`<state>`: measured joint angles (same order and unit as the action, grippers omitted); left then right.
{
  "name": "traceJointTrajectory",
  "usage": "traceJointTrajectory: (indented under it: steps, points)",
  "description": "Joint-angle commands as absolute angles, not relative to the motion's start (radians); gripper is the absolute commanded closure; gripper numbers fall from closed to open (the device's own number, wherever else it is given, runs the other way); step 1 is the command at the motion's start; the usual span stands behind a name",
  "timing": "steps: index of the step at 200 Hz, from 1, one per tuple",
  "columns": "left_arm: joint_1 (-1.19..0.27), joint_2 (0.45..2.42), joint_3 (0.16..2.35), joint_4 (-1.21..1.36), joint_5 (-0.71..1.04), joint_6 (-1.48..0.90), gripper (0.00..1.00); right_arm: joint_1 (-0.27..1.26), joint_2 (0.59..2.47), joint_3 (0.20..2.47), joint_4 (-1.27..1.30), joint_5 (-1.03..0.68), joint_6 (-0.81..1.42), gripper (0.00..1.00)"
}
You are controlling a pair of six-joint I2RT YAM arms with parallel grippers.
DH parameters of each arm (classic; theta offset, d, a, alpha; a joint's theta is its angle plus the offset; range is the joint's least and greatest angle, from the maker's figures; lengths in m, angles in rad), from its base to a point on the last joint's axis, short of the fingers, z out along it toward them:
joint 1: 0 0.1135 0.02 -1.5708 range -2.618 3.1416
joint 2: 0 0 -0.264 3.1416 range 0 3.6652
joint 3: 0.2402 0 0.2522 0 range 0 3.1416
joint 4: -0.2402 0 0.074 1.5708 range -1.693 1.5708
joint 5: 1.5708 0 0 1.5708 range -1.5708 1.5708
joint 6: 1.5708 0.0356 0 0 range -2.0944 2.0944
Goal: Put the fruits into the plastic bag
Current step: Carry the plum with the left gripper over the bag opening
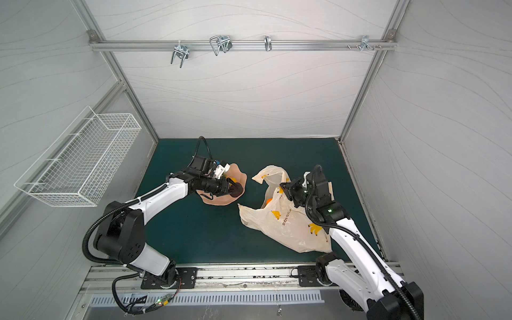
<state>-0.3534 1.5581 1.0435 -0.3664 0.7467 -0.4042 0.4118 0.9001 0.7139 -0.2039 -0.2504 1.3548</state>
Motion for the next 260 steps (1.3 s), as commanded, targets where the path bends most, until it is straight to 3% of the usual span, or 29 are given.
traceJointTrajectory:
  steps: [1, 130, 260]
  points:
    - [-0.368, 1.535, 1.049, -0.316, 0.779, -0.403, 0.64, 0.407, 0.894, 0.707, -0.201, -0.245, 1.367, 1.00]
    - [-0.579, 1.533, 1.043, -0.267, 0.700, -0.405, 0.66, 0.408, 0.908, 0.715, -0.195, -0.253, 1.367, 1.00]
    - [-0.775, 1.666, 1.200, -0.358, 0.620, -0.326, 0.68, 0.411, 0.910, 0.712, -0.186, -0.251, 1.371, 1.00]
